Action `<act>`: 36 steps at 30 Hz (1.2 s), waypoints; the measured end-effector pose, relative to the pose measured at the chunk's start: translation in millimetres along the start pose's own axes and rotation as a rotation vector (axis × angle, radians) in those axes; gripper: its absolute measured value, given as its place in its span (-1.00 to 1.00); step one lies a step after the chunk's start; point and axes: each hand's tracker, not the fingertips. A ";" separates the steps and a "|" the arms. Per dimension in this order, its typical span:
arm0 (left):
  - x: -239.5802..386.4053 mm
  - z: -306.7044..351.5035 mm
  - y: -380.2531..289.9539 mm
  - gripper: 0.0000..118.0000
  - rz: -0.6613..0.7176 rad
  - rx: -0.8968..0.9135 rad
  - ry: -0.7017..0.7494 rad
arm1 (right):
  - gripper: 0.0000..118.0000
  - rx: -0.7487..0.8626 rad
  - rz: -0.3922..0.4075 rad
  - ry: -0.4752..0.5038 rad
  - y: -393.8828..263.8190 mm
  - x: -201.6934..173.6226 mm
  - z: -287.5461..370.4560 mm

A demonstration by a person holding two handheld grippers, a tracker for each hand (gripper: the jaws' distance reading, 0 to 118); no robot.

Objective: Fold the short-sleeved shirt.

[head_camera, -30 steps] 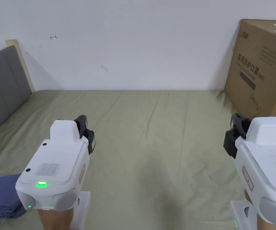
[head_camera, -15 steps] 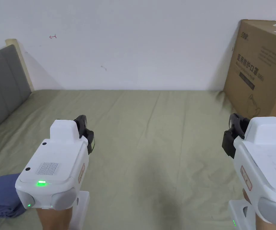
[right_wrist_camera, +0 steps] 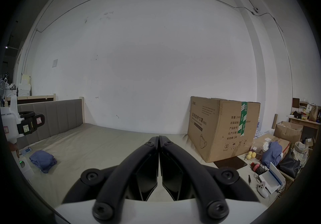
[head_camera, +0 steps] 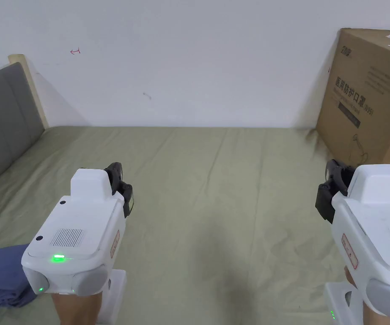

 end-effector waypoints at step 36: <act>-6.6 1.0 -3.1 1.00 -0.003 -0.022 0.037 | 0.94 -0.026 -0.019 0.041 -5.8 0.7 -6.3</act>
